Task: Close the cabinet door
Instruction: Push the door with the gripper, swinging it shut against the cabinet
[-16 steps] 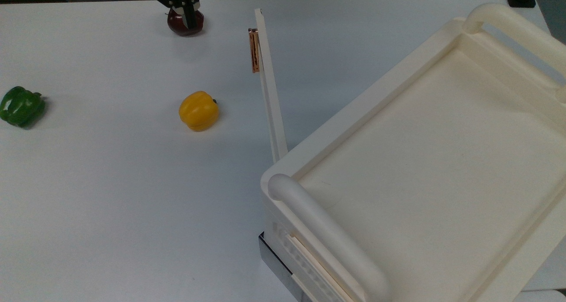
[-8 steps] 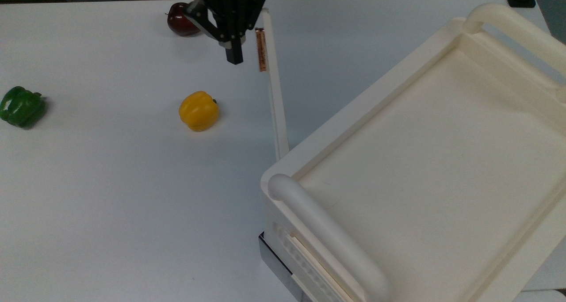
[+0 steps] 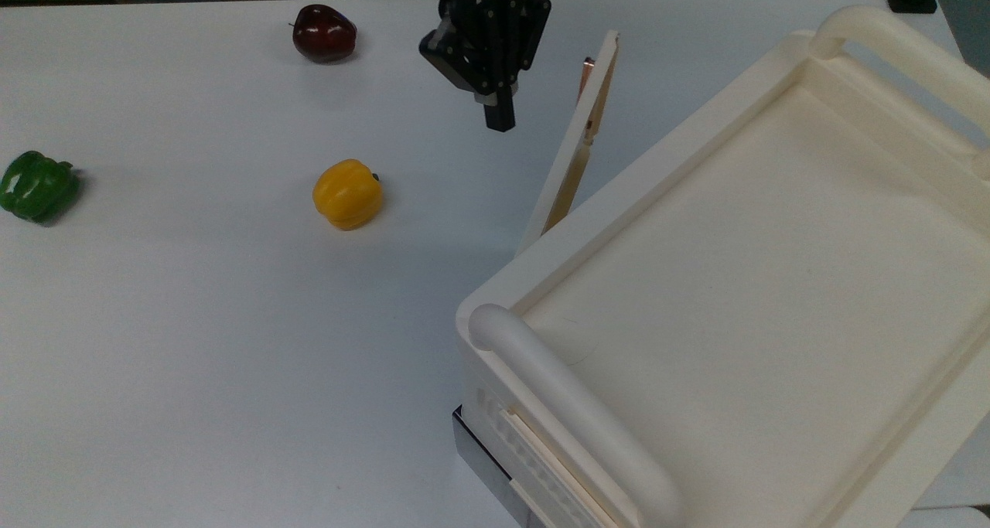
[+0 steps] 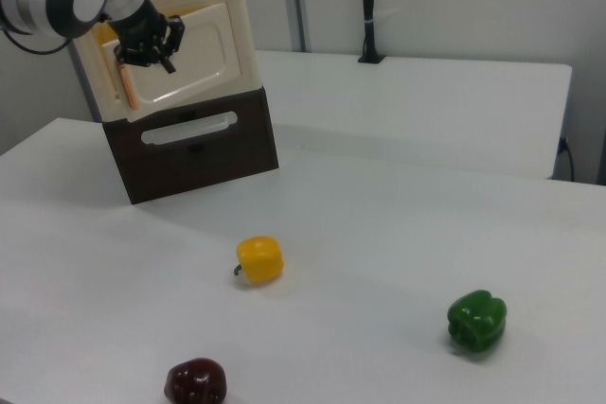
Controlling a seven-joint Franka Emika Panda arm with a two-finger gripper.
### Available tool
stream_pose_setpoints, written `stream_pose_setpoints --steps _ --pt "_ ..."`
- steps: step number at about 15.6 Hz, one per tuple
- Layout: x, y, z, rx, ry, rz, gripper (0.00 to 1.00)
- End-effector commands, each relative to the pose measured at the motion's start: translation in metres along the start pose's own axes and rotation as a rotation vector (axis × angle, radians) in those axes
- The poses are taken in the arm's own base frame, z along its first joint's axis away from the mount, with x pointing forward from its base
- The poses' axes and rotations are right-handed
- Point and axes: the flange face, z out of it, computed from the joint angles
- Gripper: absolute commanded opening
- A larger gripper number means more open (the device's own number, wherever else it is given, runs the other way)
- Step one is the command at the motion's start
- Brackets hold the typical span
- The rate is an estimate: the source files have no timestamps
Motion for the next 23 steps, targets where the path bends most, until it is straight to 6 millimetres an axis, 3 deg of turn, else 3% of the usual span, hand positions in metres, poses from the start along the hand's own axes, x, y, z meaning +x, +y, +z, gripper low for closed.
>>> stream_pose_setpoints --steps 1,8,10,12,23 --pt "0.021 -0.026 0.007 0.028 0.057 -0.031 0.00" --pt "0.047 -0.049 0.025 0.061 0.152 0.009 0.00" --pt "0.057 -0.064 0.033 0.080 0.153 0.023 0.00" --pt "0.066 -0.061 0.026 0.064 0.185 0.101 0.00" --pt "0.092 -0.081 0.052 0.000 0.312 0.243 0.00"
